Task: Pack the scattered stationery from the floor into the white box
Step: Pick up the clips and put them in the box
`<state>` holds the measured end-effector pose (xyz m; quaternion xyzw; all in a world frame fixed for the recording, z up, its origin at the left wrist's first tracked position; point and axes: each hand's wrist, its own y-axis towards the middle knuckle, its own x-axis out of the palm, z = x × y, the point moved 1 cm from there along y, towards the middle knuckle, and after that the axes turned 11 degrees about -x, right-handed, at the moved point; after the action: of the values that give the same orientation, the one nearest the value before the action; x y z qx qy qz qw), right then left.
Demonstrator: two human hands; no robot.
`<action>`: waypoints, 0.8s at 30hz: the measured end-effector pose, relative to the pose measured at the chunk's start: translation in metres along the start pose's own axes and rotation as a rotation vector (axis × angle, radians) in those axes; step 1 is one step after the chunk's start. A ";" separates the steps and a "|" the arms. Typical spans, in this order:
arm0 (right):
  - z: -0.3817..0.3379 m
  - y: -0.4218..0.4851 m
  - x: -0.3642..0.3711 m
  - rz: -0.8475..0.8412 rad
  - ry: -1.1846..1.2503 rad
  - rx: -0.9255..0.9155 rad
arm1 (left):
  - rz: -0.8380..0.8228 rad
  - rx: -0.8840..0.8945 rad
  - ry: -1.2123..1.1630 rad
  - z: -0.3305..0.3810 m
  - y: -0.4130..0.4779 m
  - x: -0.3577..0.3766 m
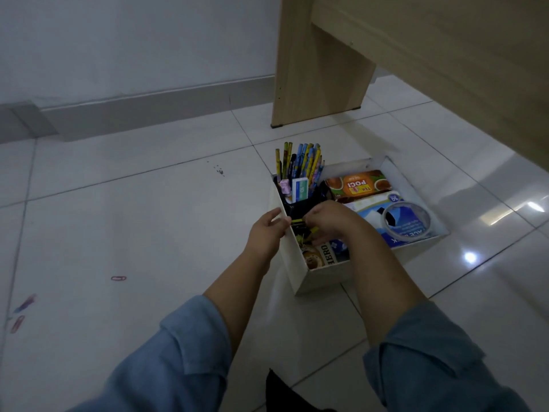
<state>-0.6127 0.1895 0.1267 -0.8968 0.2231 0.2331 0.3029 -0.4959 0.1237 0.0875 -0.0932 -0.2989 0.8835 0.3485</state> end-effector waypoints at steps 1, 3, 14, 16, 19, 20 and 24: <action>0.000 0.000 0.000 0.023 -0.020 -0.007 | 0.004 0.006 -0.005 0.000 0.000 0.000; -0.002 -0.001 0.001 0.094 -0.088 -0.058 | 0.030 0.026 -0.006 -0.002 -0.001 0.001; -0.071 0.003 0.076 0.387 0.156 -0.532 | 0.430 0.184 -0.064 -0.037 -0.030 -0.076; -0.086 0.007 0.119 0.217 0.205 -0.543 | 0.547 0.167 -0.055 -0.053 -0.039 -0.114; -0.093 0.006 0.195 -0.034 0.216 -0.494 | 0.750 0.114 -0.001 -0.084 -0.052 -0.180; -0.094 0.005 0.220 -0.108 0.203 -0.470 | 0.825 0.086 0.012 -0.095 -0.057 -0.204; -0.097 -0.013 0.315 -0.359 0.129 -0.442 | 1.147 -0.041 -0.006 -0.134 -0.087 -0.297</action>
<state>-0.3290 0.0546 0.0265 -0.9791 0.0235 0.1613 0.1216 -0.1776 0.0370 0.0183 -0.2449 -0.2187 0.9254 -0.1893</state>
